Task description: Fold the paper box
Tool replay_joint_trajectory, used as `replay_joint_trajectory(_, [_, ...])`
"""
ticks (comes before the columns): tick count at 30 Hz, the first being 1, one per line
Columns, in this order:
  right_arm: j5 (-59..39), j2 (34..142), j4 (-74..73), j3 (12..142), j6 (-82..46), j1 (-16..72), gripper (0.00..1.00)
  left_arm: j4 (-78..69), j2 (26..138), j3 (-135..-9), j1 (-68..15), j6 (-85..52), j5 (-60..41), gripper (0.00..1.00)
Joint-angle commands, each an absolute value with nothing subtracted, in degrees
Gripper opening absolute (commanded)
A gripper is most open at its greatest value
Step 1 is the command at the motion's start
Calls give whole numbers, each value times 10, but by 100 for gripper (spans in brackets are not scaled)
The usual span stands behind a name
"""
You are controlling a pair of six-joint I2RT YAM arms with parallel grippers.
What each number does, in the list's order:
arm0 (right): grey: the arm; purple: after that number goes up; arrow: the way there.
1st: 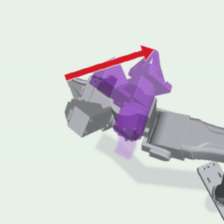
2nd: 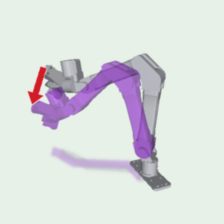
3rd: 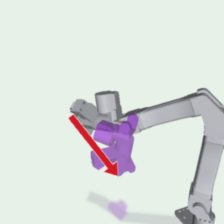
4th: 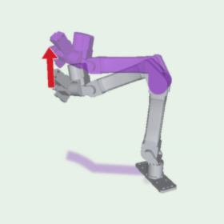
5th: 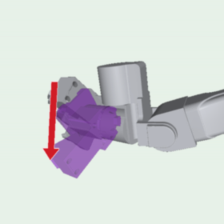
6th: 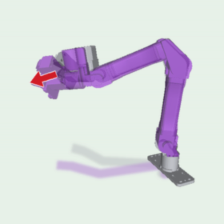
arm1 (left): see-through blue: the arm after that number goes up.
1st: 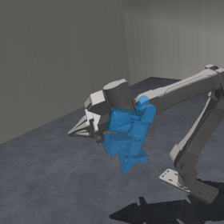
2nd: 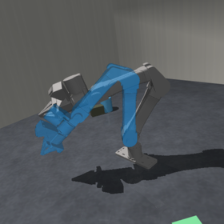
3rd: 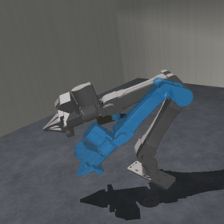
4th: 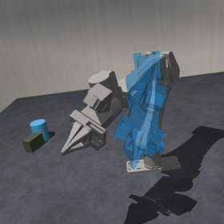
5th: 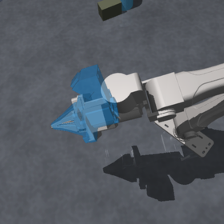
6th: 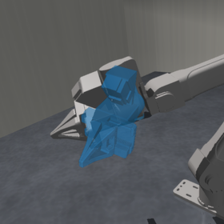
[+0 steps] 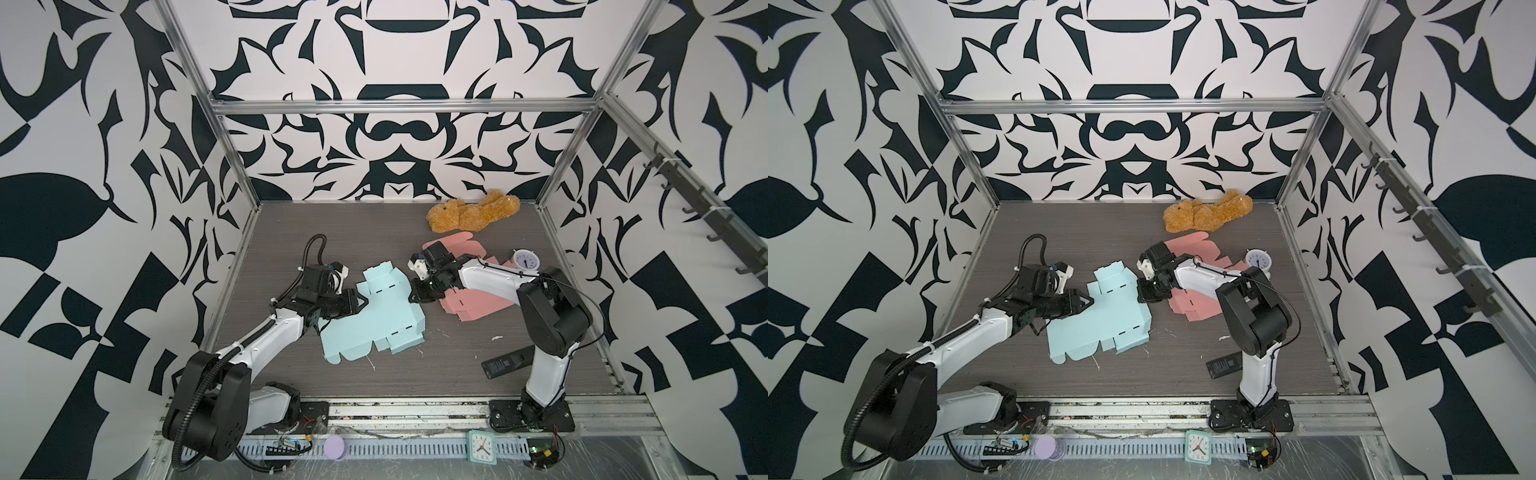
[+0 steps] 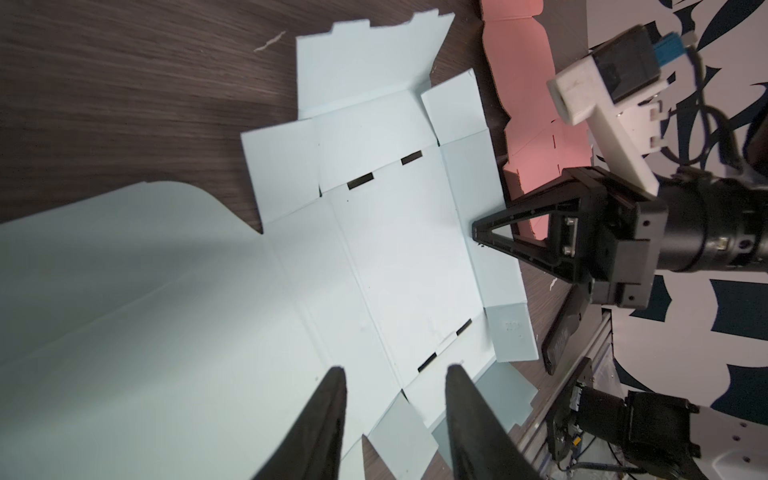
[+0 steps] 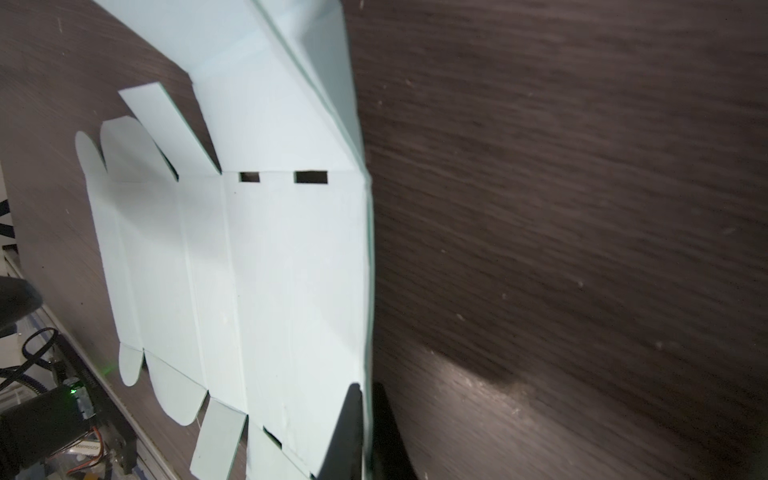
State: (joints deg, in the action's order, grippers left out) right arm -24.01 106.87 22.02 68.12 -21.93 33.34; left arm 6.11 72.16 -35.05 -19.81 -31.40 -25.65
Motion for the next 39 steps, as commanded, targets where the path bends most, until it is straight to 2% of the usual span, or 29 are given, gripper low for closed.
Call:
replay_joint_trajectory(1, [-229, 1030, 224, 678, -215, 333, 6, 36, 746, -379, -195, -321, -272, 40])
replay_joint_trajectory(4, [-218, 1023, 231, 678, -210, 338, 6, 19, 776, -402, -195, -329, -277, 34])
replay_joint_trajectory(11, [-209, 1005, 232, 667, -215, 357, 6, -17, 873, -482, -195, -340, -278, 11])
replay_joint_trajectory(15, [-206, 996, 232, 663, -221, 369, 6, -22, 934, -539, -195, -339, -273, 5])
replay_joint_trajectory(23, [-208, 991, 229, 661, -227, 380, 6, -20, 1025, -626, -194, -340, -285, 2])
replay_joint_trajectory(29, [-207, 993, 230, 667, -228, 380, 6, -26, 1039, -634, -198, -335, -290, 2])
replay_joint_trajectory(39, [-202, 995, 235, 671, -228, 381, 6, 30, 944, -604, -200, -286, -223, 3])
